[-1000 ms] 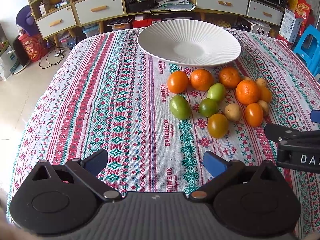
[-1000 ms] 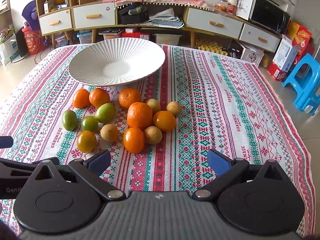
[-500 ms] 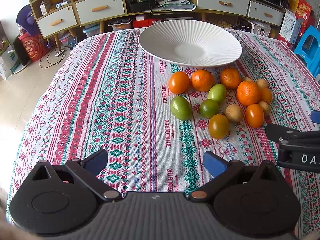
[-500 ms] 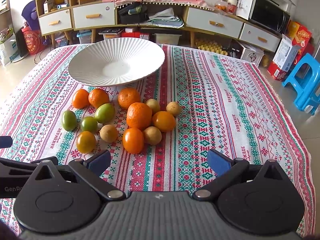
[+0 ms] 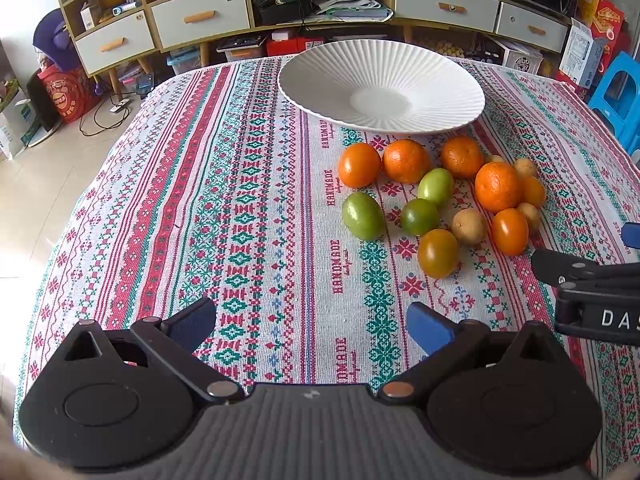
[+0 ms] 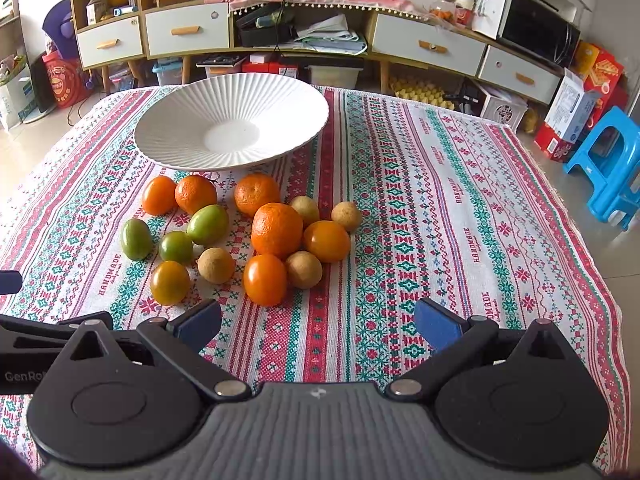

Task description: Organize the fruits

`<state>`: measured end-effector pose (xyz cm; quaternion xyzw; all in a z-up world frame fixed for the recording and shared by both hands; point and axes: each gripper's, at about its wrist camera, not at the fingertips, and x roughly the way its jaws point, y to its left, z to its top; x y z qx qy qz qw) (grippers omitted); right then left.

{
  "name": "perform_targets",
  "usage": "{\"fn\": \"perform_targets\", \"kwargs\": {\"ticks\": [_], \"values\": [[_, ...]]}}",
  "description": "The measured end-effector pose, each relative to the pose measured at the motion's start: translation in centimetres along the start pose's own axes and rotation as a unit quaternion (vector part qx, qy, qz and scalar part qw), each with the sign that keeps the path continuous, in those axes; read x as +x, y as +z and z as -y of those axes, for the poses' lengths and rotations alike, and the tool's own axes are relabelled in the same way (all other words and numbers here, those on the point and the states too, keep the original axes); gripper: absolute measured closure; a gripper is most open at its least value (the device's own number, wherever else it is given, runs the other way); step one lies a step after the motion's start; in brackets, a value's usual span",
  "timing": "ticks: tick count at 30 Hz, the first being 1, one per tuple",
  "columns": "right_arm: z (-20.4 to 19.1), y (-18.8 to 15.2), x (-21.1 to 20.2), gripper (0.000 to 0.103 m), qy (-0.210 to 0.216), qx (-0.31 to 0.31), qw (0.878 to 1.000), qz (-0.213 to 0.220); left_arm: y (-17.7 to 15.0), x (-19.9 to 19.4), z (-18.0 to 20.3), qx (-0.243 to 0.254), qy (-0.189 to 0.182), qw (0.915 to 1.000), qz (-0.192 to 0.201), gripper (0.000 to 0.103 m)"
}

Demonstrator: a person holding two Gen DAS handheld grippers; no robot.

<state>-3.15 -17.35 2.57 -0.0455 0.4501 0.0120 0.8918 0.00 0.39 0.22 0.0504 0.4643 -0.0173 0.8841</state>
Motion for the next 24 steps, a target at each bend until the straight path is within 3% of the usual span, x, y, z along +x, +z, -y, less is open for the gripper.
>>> {"fn": "perform_targets", "kwargs": {"ticks": [24], "values": [[0.13, 0.09, 0.17, 0.000, -0.005, 0.001, 1.000, 0.000, 0.27, -0.10, -0.23, -0.004, 0.000, 1.0000, 0.003, 0.000]]}}
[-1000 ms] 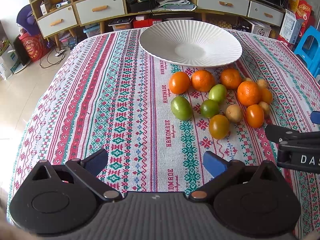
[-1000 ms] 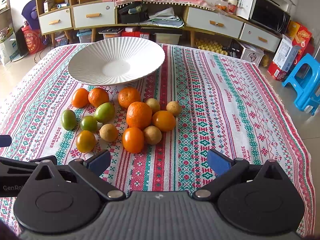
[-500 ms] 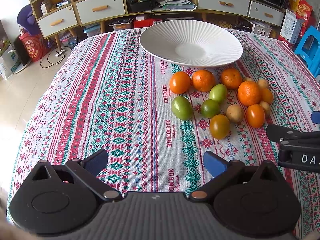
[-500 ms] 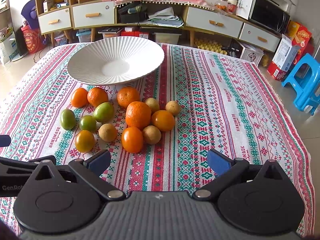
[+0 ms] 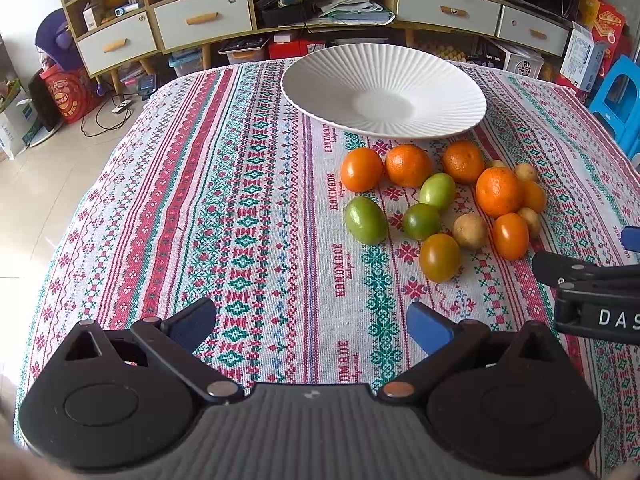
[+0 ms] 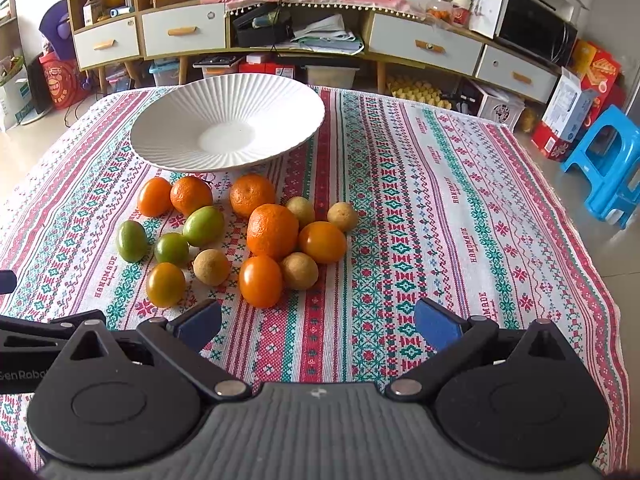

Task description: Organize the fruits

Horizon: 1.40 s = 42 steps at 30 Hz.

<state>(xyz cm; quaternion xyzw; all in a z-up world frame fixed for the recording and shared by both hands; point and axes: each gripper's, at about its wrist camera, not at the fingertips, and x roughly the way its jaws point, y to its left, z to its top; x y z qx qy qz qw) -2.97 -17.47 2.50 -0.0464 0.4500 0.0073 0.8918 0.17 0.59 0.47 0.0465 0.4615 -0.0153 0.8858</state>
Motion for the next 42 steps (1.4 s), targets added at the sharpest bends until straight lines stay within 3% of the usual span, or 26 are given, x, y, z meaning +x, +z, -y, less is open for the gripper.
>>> {"fn": "perform_targets", "kwargs": {"ticks": [26, 30, 34, 40, 42], "values": [[0.0, 0.3, -0.3, 0.000, -0.003, -0.002, 1.000, 0.008, 0.0, 0.1, 0.1, 0.000, 0.013, 0.9999, 0.006, 0.000], [0.6, 0.8, -0.5, 0.000, 0.023, 0.005, 1.000, 0.004, 0.0, 0.1, 0.0, 0.003, -0.023, 0.9997, 0.003, 0.000], [1.3, 1.9, -0.5, 0.000, 0.055, -0.012, 0.998, 0.005, 0.6, 0.7, 0.1, 0.040, -0.052, 0.9977, -0.015, 0.000], [3.1, 3.5, 1.4, 0.000, 0.099, 0.018, 0.994, -0.036, 2.3, 1.2, -1.5, 0.036, -0.094, 0.9949, -0.010, 0.000], [3.4, 4.3, 2.0, 0.000, 0.105, 0.025, 0.993, -0.046, 3.1, 1.4, -1.7, 0.048, -0.092, 0.9946, -0.009, 0.001]]}}
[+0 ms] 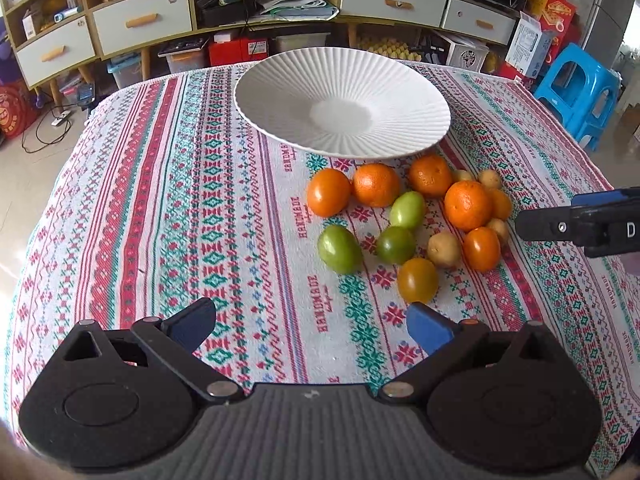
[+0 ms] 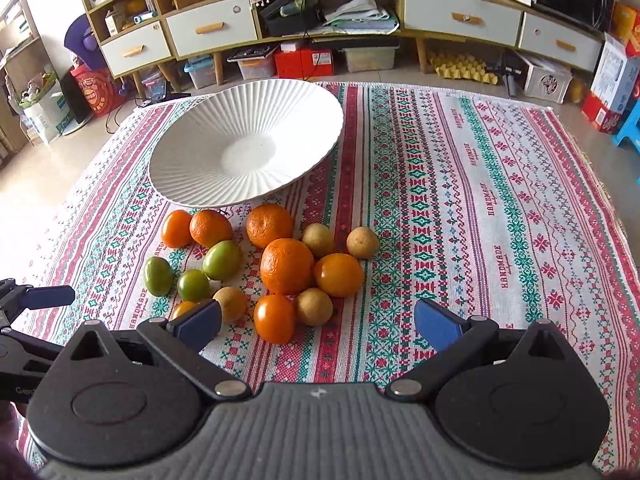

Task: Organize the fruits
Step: 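Close the left gripper on an orange while the right gripper grasps another orange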

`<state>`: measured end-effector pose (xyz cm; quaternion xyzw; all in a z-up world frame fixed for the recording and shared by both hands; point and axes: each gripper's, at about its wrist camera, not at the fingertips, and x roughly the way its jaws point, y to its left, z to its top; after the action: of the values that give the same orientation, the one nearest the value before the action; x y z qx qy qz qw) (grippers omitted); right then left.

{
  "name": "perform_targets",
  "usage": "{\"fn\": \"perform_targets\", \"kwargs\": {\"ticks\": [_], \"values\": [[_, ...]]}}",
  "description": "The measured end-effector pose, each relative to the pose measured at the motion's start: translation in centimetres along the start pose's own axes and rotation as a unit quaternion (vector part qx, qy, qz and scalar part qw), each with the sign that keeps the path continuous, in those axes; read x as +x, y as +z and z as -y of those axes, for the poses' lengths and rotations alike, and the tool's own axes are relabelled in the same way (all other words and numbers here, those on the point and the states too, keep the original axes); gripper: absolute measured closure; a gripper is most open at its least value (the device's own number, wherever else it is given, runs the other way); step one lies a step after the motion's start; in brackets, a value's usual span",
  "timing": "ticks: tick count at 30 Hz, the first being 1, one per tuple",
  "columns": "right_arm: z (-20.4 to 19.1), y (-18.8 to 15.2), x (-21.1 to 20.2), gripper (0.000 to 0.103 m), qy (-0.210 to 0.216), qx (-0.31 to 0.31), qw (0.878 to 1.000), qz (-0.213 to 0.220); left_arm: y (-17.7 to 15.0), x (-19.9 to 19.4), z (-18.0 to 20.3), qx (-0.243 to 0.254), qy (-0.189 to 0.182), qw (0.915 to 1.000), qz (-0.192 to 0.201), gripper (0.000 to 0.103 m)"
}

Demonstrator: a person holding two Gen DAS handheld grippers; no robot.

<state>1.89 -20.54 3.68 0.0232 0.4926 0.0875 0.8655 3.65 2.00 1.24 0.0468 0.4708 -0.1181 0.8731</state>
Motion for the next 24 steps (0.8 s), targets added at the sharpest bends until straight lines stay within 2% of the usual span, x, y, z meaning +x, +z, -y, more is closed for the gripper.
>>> {"fn": "perform_targets", "kwargs": {"ticks": [4, 7, 8, 10, 12, 14, 16, 19, 21, 24], "values": [[0.0, 1.5, 0.9, 0.002, 0.016, -0.028, 0.999, 0.004, 1.8, 0.6, -0.4, 0.038, 0.002, 0.9993, 0.007, 0.000], [-0.2, 2.4, 1.9, 0.005, 0.022, -0.056, 0.998, 0.002, 2.6, 1.1, -0.3, 0.071, 0.000, 0.9969, 0.035, 0.003], [-0.2, 2.5, 2.3, 0.010, 0.029, -0.056, 0.998, 0.002, 2.7, 1.4, -0.4, 0.077, -0.004, 0.9959, 0.048, 0.004], [0.0, 2.7, 3.0, 0.019, 0.056, -0.048, 0.997, -0.002, 3.0, 2.1, -1.0, 0.074, -0.022, 0.9944, 0.073, 0.011], [-0.4, 2.9, 3.6, 0.032, 0.068, -0.063, 0.996, -0.007, 3.3, 2.9, -1.6, 0.066, -0.048, 0.9934, 0.081, 0.016], [-0.9, 3.1, 3.8, 0.037, 0.068, -0.079, 0.995, 0.001, 3.2, 3.5, -1.6, 0.069, -0.074, 0.9910, 0.087, 0.021], [-0.9, 3.4, 4.0, 0.044, 0.084, -0.081, 0.993, 0.006, 3.3, 3.7, -0.9, 0.080, -0.082, 0.9898, 0.085, 0.028], [-0.9, 3.9, 4.4, 0.053, 0.097, -0.085, 0.992, 0.012, 3.6, 4.0, -0.7, 0.072, -0.077, 0.9906, 0.087, 0.053], [-1.0, 4.2, 4.7, 0.061, 0.102, -0.087, 0.991, 0.013, 3.7, 4.2, -1.0, 0.062, -0.080, 0.9910, 0.088, 0.058], [-1.1, 4.2, 5.2, 0.064, 0.103, -0.095, 0.990, 0.007, 3.7, 4.5, -1.4, 0.053, -0.089, 0.9913, 0.082, 0.061]]}}
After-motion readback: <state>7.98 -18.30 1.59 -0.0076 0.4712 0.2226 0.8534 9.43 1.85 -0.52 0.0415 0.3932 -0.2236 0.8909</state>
